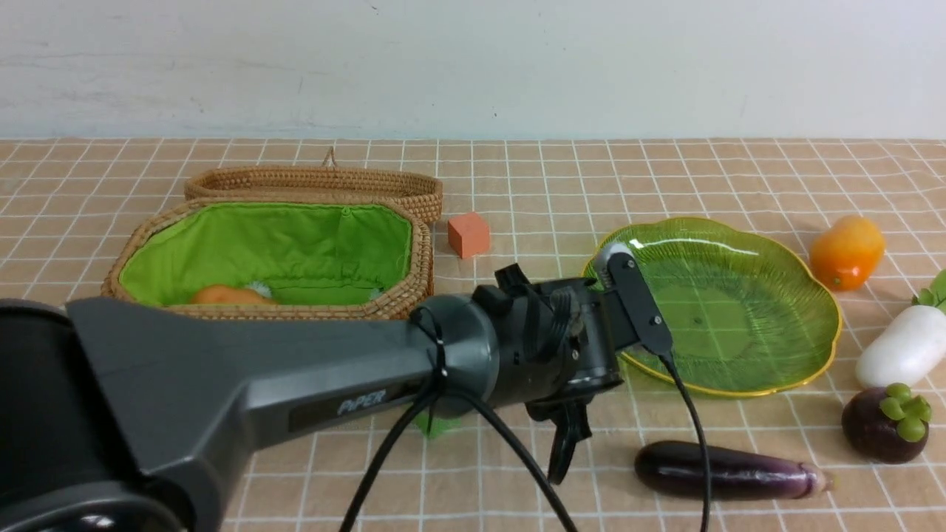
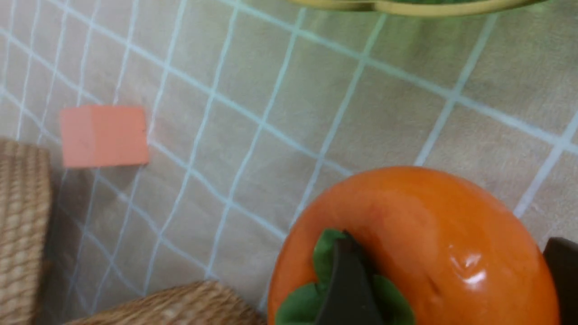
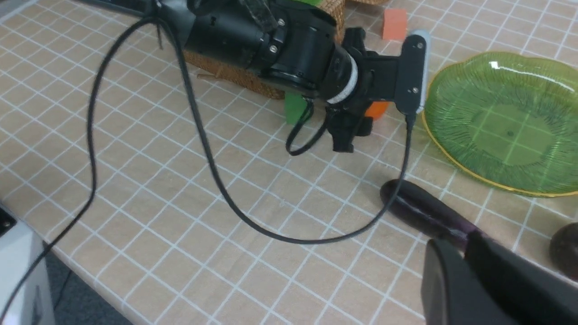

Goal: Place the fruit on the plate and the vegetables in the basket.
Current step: Grab a tomato with your left arm and place it on the plate on the right.

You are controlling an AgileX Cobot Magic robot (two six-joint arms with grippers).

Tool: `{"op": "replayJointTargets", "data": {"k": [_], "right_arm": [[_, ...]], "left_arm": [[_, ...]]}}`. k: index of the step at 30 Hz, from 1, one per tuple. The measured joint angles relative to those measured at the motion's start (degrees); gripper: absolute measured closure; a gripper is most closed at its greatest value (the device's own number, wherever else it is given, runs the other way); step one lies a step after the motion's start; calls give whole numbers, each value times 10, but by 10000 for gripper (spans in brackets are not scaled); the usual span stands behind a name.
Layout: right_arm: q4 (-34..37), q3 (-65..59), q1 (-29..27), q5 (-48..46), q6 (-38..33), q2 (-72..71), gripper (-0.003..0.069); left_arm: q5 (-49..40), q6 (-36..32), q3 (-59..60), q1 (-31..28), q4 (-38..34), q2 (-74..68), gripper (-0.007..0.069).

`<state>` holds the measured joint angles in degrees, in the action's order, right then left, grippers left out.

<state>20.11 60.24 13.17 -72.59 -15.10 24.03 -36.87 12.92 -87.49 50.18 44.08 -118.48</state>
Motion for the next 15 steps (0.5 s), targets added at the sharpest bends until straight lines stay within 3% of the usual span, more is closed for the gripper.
{"op": "replayJointTargets", "data": {"k": [3, 5, 10, 15], "right_arm": [[-46, 0, 0, 0, 37, 0, 579], [-85, 0, 0, 10, 83, 0, 578], [-91, -1, 0, 30, 106, 0, 575], [-89, -4, 0, 23, 108, 0, 575]], "left_arm": [[11, 0, -21, 4, -29, 33, 138], [66, -1, -73, 8, -80, 49, 138], [178, -32, -169, 10, -171, -1, 138], [222, -59, -238, 10, -187, -95, 138]]}}
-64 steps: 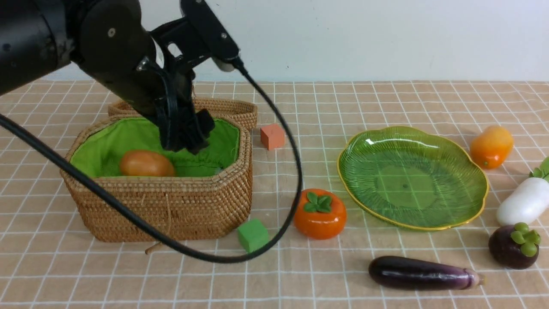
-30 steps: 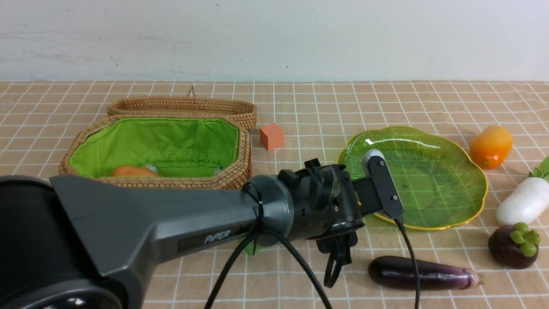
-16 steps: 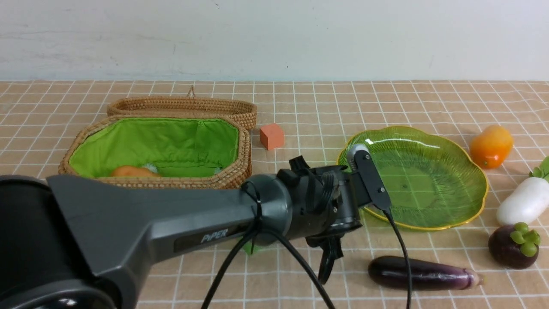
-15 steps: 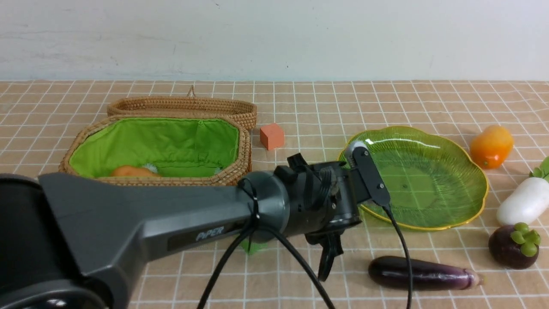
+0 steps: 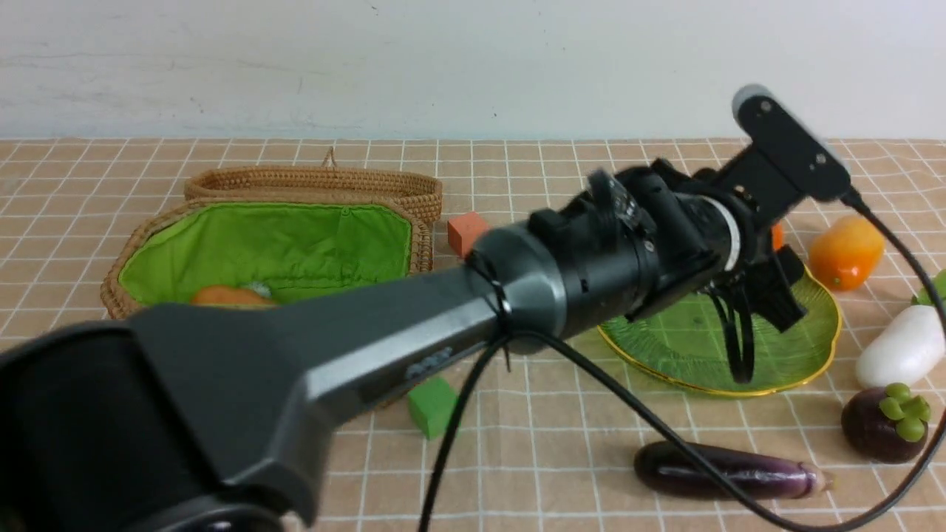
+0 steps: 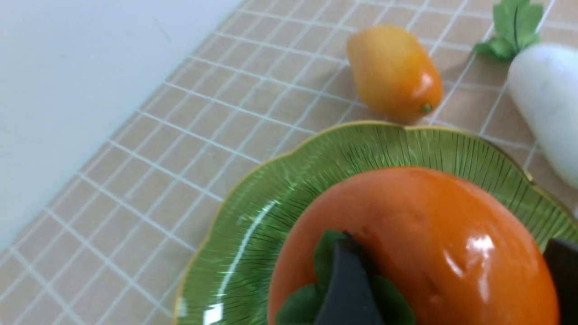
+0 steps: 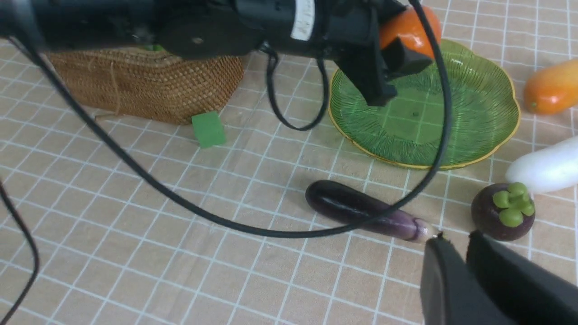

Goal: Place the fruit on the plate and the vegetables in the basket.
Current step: Grab a tomato with your left arm and place it on the plate on the right.

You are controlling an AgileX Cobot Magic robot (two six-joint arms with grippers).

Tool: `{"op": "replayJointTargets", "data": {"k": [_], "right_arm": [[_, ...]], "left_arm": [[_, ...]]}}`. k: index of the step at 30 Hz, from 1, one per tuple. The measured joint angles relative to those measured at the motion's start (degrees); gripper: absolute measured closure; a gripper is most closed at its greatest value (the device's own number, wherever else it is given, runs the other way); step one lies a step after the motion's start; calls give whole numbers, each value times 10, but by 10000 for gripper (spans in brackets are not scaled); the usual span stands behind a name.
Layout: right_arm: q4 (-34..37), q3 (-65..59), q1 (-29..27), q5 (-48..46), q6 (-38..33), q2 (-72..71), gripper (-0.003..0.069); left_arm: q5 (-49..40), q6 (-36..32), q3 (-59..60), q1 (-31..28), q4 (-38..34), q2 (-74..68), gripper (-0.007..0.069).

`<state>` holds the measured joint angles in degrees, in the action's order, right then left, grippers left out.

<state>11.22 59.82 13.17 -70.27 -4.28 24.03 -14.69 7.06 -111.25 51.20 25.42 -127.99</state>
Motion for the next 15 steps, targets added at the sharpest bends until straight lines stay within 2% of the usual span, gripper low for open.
{"op": "replayJointTargets", "data": {"k": [7, 11, 13, 15], "right_arm": [[-1, -1, 0, -10, 0, 0, 575], [-2, -1, 0, -9, 0, 0, 575], [-2, -1, 0, 0, 0, 0, 575], [-2, -1, 0, 3, 0, 0, 575]], "left_arm": [[23, -13, -31, 0, 18, -87, 134], [28, -13, -32, 0, 21, -90, 46], [24, -13, -33, -1, 20, -82, -23], [9, -11, -33, -1, 14, -75, -38]]}}
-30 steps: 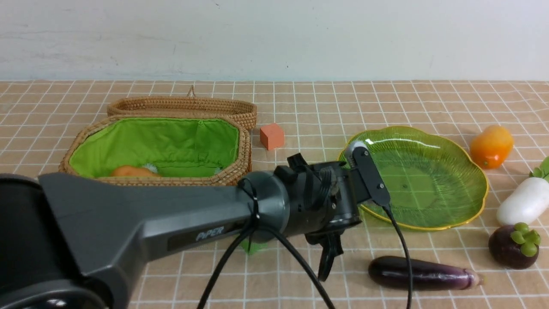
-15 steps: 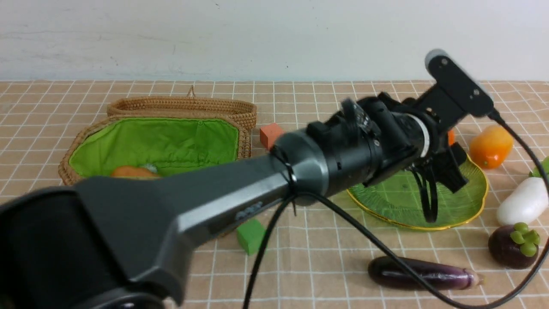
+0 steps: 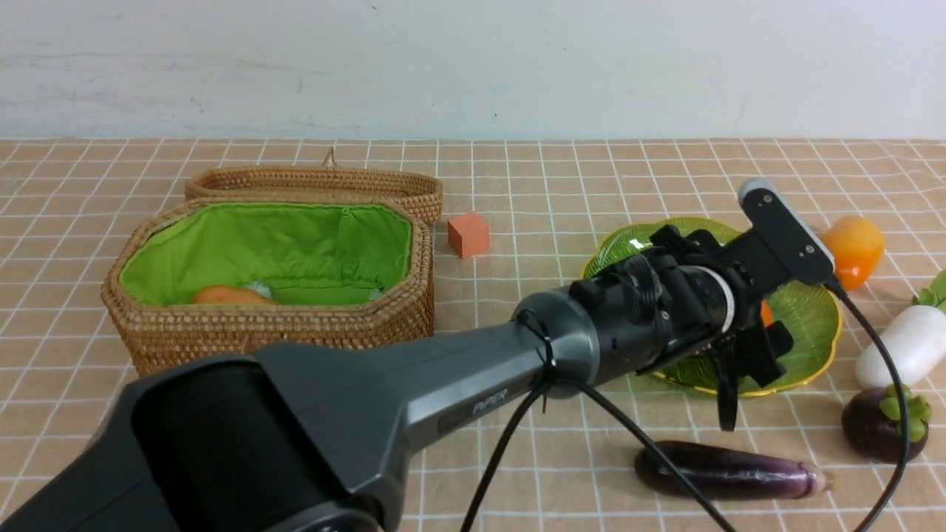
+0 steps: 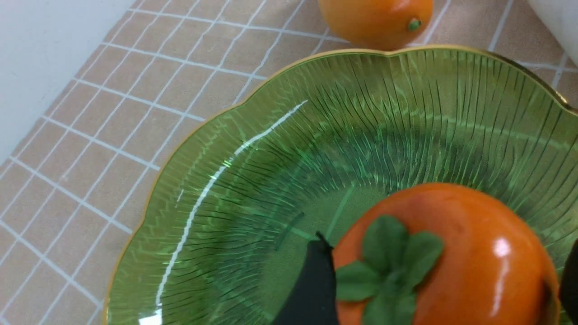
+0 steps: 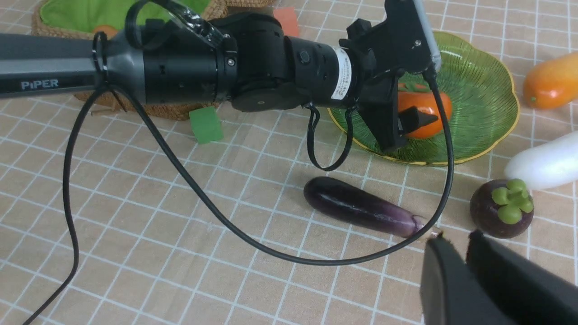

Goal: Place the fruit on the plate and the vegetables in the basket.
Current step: Grab a tomato with your left arm and place it on the plate on the right, then grab an eggplant with your right arm and place it in the basket on the left.

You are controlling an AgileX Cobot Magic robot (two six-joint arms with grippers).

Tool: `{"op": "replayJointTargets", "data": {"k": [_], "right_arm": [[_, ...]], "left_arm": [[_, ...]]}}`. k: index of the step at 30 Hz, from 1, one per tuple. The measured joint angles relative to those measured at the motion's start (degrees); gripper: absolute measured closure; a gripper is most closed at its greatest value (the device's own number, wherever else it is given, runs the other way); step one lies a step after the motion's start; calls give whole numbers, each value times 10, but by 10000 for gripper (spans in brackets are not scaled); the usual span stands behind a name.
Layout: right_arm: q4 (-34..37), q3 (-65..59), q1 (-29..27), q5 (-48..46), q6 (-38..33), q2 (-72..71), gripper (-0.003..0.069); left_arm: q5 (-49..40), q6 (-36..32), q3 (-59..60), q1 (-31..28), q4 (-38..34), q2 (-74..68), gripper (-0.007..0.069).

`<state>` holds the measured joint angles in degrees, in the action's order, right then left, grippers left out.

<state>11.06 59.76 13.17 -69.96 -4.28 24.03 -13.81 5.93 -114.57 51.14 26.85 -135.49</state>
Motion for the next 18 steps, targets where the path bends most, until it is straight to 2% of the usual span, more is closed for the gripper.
{"op": "replayJointTargets", "data": {"k": [3, 4, 8, 9, 11, 12, 15, 17, 18], "right_arm": [[0, 0, 0, 1, 0, 0, 575], [0, 0, 0, 1, 0, 0, 575], [0, 0, 0, 1, 0, 1, 575], [0, 0, 0, 1, 1, 5, 575], [0, 0, 0, 0, 1, 11, 575], [0, 0, 0, -4, 1, 24, 575], [1, 0, 0, -9, -3, 72, 571], [5, 0, 0, -9, -10, 107, 571], [9, 0, 0, -9, -16, 133, 571]], "left_arm": [[-46, 10, 0, 0, -23, 24, -34], [-98, 18, 0, 0, -47, 50, -12], [-210, 22, 0, 0, -84, 114, 64], [-273, 22, 0, 0, -100, 162, 132], [-317, 22, 0, 0, -111, 192, 200], [-366, 24, 0, 0, -127, 234, 299], [-454, 26, -1, 0, -161, 317, 533], [-484, 26, 8, 0, -180, 371, 625], [-487, 26, 27, 0, -192, 414, 638]]}}
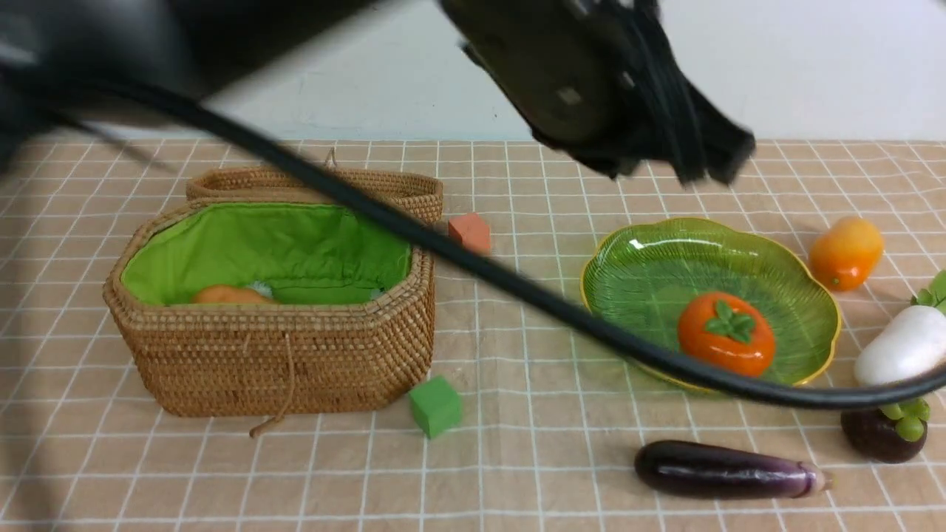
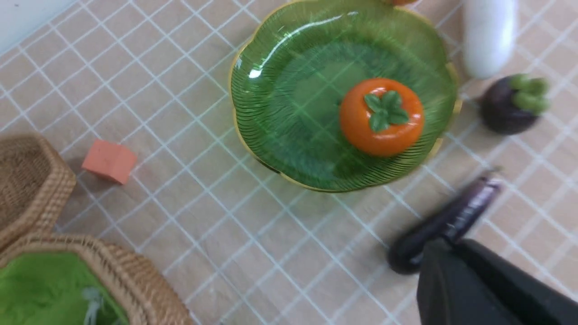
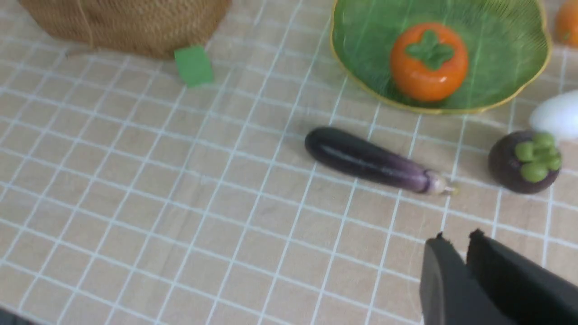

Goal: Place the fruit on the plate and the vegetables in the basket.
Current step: Grab an eggplant with your right arm and place it in the basket on the left.

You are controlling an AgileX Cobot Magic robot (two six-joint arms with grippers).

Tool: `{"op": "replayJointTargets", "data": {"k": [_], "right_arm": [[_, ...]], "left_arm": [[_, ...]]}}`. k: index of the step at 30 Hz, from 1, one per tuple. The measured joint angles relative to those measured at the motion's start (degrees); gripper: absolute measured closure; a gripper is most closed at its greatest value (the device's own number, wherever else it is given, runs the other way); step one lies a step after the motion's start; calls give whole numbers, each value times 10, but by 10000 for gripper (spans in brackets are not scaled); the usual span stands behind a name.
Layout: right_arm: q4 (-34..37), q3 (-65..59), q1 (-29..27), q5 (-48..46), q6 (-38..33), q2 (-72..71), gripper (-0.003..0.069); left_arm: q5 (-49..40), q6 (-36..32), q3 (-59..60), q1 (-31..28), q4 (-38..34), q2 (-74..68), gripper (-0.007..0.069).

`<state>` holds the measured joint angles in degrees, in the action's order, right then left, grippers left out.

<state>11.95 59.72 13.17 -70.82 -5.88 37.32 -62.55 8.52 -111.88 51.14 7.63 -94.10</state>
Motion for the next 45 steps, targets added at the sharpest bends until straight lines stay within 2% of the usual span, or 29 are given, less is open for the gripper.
{"op": "replayJointTargets", "data": {"k": [4, 6, 7, 9, 10, 12, 14, 18, 20, 23, 26, 27, 29, 30, 33, 37, 45], "right_arm": [[25, 0, 0, 5, -25, 68, 571], [45, 0, 0, 10, -55, 119, 571], [46, 0, 0, 11, -57, 123, 571], [58, -1, 0, 17, -83, 161, 571], [69, -1, 0, 22, -108, 194, 571], [74, -1, 9, 22, -136, 237, 571], [74, -1, 21, 22, -143, 257, 570], [19, -1, 109, 37, -180, 336, 565], [-57, -1, 155, 58, -194, 375, 550], [-129, -1, 172, 93, -199, 420, 507], [-183, -1, 173, 125, -206, 460, 424], [-203, -1, 173, 142, -217, 481, 361], [-214, -1, 173, 152, -232, 500, 305], [-217, -1, 173, 160, -249, 519, 252], [-218, -1, 173, 179, -278, 549, 175], [-221, -1, 169, 229, -304, 588, 130], [-231, 0, 154, 255, -325, 661, 131]], "left_arm": [[15, 8, 89, 0, -31, 104, 638], [54, 12, 204, 0, -55, 216, 638], [57, 12, 214, 0, -56, 225, 638], [99, 12, 319, 0, -69, 312, 638], [137, 11, 416, 0, -76, 380, 638], [191, 11, 517, 0, -81, 464, 638], [215, 11, 562, 0, -85, 491, 638], [297, 11, 699, 0, -112, 610, 638], [321, 11, 745, 0, -119, 673, 638], [327, 11, 765, 0, -120, 720, 638], [320, 11, 766, 0, -121, 738, 638], [311, 11, 766, 0, -125, 738, 638], [300, 11, 767, 0, -130, 737, 638], [290, 11, 767, 1, -137, 736, 638], [283, 11, 769, 1, -143, 733, 638], [282, 7, 769, 1, -144, 733, 638], [281, 5, 769, 1, -144, 733, 638]]}}
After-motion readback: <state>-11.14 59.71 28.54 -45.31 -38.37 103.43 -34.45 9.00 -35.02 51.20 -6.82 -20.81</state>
